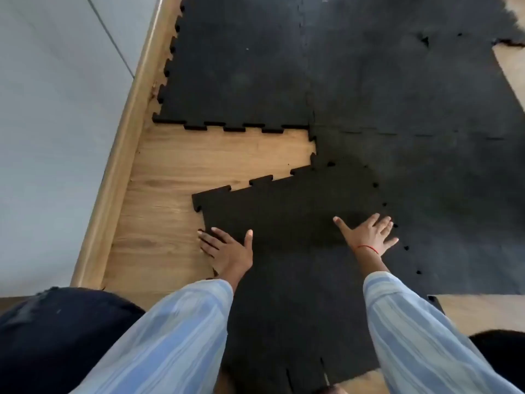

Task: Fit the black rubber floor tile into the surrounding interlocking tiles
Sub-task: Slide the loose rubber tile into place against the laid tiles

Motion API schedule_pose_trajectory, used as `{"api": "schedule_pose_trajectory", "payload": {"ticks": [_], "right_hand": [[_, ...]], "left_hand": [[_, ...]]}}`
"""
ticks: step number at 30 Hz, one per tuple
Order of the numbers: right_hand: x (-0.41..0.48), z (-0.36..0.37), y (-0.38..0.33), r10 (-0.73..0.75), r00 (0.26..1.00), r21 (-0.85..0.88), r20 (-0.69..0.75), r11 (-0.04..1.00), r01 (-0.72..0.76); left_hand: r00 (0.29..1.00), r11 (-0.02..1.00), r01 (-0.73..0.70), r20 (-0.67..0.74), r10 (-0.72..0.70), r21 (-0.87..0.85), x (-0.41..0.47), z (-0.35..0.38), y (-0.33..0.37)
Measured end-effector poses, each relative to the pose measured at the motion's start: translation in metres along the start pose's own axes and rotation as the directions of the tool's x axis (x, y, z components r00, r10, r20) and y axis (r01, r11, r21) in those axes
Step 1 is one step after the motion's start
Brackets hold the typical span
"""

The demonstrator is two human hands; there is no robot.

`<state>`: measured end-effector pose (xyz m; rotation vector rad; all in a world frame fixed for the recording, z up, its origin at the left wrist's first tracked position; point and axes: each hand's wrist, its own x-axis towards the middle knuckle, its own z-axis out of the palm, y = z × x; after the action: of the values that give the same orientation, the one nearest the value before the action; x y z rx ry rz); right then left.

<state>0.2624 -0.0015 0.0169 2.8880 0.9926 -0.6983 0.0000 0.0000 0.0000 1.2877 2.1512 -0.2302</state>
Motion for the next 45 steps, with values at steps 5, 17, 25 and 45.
{"api": "schedule_pose_trajectory", "payload": {"ticks": [5,17,25,45], "right_hand": [[0.008,-0.003,0.008,0.024,0.999,-0.019,0.039,1.000,-0.023],[0.028,-0.014,0.013,-0.003,1.000,-0.049,0.012,0.999,0.004],[0.041,-0.022,0.012,0.045,0.995,0.055,0.085,0.997,-0.049],[0.057,-0.043,0.012,0.293,0.955,0.588,0.033,0.767,-0.256]], "left_hand": [[0.963,0.947,0.266,0.102,-0.251,-0.180,0.000,0.003,0.017],[0.900,0.829,0.418,0.049,-0.432,-0.370,0.006,0.000,0.008],[0.845,0.634,0.470,0.106,-0.524,-0.615,0.020,-0.003,-0.011],[0.867,0.567,0.370,0.055,-0.494,-0.736,0.036,-0.051,0.011]]}}
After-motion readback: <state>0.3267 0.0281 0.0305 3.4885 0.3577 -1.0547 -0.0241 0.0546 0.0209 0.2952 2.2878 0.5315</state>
